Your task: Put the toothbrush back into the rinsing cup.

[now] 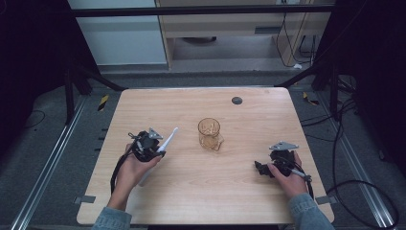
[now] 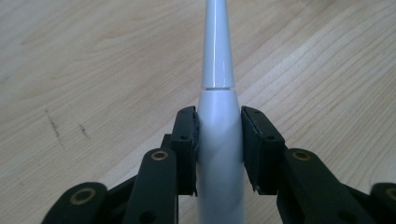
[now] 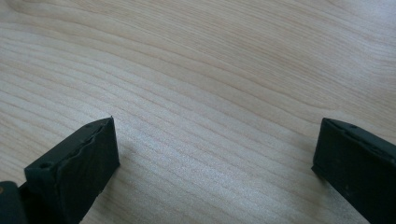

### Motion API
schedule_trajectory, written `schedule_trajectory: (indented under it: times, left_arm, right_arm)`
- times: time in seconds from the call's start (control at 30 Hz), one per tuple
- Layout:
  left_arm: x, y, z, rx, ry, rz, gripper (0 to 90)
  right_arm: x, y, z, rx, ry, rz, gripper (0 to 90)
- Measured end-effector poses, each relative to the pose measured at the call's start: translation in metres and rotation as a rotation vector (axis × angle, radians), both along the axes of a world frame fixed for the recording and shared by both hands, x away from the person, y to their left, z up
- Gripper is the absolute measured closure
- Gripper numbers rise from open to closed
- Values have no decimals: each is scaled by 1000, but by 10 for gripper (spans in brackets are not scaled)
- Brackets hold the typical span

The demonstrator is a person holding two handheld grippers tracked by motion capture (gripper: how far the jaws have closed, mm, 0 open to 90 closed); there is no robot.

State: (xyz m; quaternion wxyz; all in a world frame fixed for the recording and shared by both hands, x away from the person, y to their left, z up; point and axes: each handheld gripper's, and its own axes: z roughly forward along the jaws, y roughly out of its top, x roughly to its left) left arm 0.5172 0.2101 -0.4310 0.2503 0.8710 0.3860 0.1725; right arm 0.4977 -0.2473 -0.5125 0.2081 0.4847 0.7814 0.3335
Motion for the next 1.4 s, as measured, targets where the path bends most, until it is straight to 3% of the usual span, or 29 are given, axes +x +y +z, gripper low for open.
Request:
schedule_trajectory:
  times: [0.3, 0.57, 0.97, 1.1, 1.4]
  left_arm:
    - [-4, 9, 16, -50, -49, 13, 674]
    - [-5, 14, 21, -85, -72, 17, 674]
    - [-7, 8, 25, -114, -97, -11, 674]
    - [-9, 10, 31, -128, -127, -2, 674]
    - [-7, 6, 36, -158, -150, 3, 674]
  right_arm:
    - [0, 0, 0, 0, 0, 0, 3]
    - [0, 0, 0, 0, 0, 0, 3]
    - [1, 0, 0, -4, -1, -13, 3]
    - [0, 0, 0, -4, -1, -12, 3]
    - [0, 0, 0, -4, -1, -13, 3]
